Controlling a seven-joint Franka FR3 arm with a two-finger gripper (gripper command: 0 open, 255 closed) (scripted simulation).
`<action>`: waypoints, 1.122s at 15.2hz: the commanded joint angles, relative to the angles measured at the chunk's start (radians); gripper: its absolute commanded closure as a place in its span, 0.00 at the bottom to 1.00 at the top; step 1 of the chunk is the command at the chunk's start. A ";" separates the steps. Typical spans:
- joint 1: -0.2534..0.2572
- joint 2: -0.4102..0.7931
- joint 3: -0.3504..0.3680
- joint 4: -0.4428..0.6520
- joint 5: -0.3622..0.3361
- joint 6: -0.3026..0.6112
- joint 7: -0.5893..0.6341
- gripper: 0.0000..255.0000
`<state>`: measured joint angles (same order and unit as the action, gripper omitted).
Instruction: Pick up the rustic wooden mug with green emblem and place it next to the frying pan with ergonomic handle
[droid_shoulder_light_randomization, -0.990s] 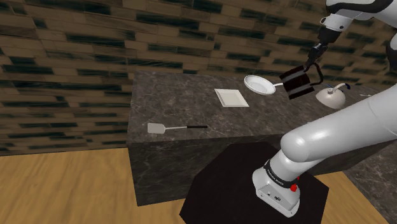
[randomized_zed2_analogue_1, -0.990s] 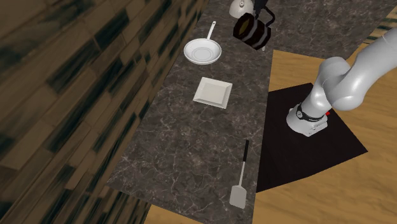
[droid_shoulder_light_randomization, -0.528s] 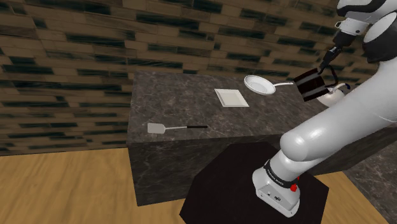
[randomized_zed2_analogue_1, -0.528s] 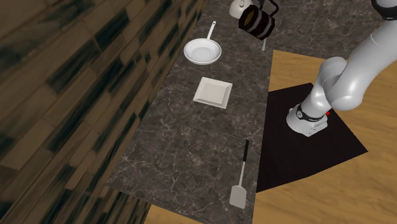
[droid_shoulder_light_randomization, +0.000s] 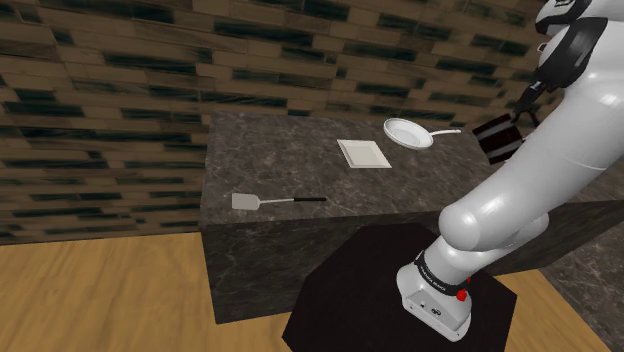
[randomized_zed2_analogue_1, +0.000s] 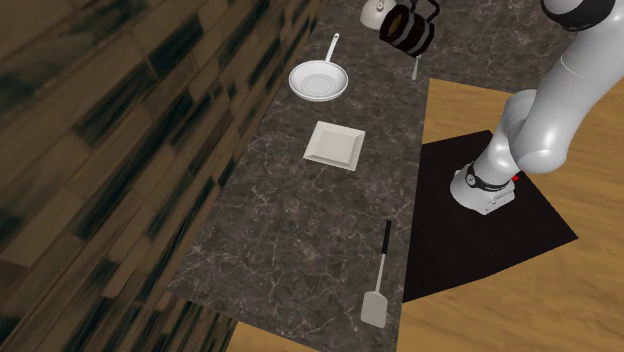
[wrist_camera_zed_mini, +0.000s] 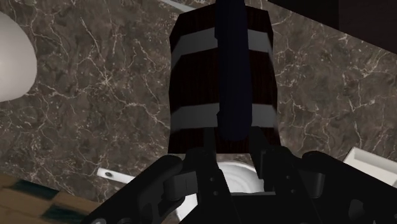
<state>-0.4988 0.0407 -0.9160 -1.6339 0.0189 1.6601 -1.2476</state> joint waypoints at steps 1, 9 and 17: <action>0.001 -0.003 0.001 -0.027 -0.002 0.028 0.002 1.00; 0.005 -0.013 0.004 -0.142 -0.010 0.137 0.008 1.00; 0.003 0.001 0.003 -0.240 0.002 0.243 0.000 1.00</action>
<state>-0.4951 0.0393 -0.9131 -1.8643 0.0186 1.8898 -1.2456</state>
